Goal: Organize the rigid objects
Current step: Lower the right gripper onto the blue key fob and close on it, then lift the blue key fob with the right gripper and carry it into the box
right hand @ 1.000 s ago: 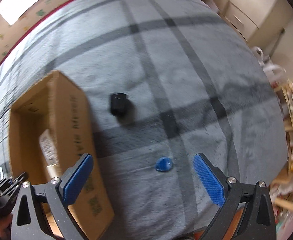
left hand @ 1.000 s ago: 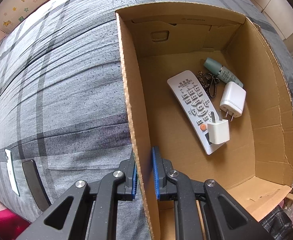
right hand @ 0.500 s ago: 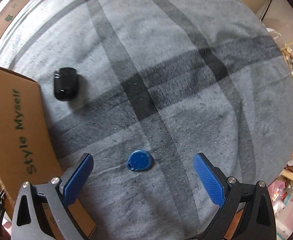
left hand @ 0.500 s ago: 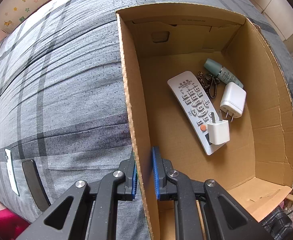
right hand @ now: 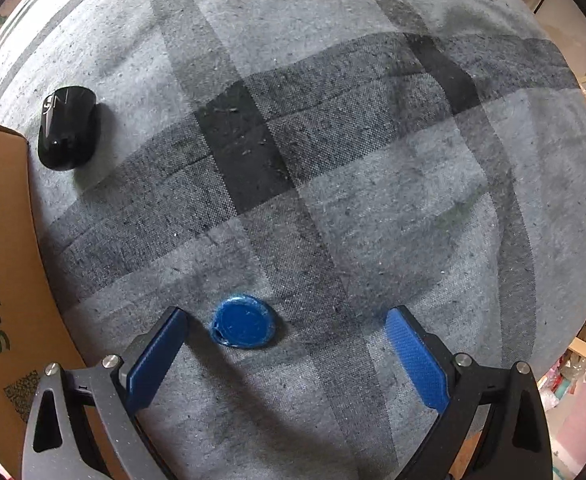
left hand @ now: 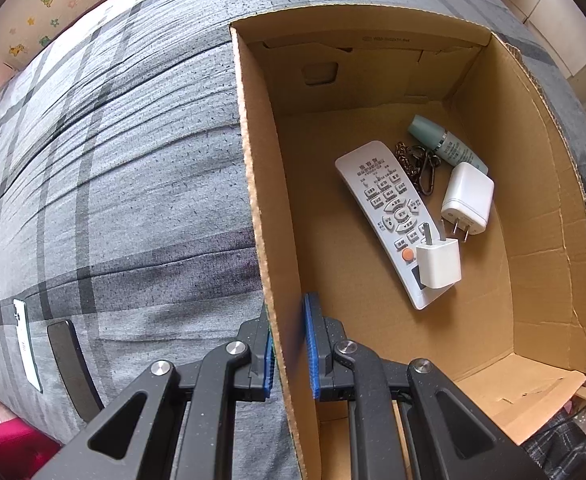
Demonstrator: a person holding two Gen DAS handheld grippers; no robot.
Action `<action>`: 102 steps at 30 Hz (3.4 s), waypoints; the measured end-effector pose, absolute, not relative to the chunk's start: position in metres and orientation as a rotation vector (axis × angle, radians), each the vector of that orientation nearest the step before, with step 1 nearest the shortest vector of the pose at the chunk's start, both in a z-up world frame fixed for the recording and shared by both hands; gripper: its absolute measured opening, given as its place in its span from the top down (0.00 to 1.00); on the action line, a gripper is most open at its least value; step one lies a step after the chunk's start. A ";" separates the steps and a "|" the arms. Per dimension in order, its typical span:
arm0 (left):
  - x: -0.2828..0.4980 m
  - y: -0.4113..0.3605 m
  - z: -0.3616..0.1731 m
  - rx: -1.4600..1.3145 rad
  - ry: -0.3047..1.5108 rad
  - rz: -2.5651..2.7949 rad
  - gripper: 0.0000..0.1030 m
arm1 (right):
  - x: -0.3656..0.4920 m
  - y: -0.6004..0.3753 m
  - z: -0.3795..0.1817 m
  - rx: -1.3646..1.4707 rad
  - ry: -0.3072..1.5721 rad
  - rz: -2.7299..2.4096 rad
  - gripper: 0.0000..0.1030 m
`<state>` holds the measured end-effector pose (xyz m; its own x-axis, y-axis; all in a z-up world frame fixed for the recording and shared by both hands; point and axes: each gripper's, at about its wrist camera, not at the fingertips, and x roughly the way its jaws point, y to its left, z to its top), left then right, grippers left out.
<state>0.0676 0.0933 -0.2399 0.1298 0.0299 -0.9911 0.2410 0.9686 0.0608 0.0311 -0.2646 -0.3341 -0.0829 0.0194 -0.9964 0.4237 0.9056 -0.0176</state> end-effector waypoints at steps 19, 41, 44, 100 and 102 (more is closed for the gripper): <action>0.066 0.087 -0.237 0.250 1.436 -0.150 0.87 | 0.050 -0.249 -0.294 0.283 1.618 -0.301 0.72; 0.068 0.089 -0.240 0.235 1.447 -0.147 0.87 | 0.056 -0.220 -0.198 0.163 1.494 -0.153 0.72; 0.068 0.090 -0.240 0.232 1.448 -0.147 0.87 | 0.060 -0.207 -0.192 0.145 1.485 -0.118 0.72; 0.072 0.099 -0.240 0.189 1.454 -0.154 0.87 | 0.114 -0.005 -0.258 -0.150 1.573 0.323 0.72; 0.072 0.099 -0.240 0.189 1.454 -0.153 0.87 | 0.113 -0.007 -0.260 -0.151 1.578 0.329 0.72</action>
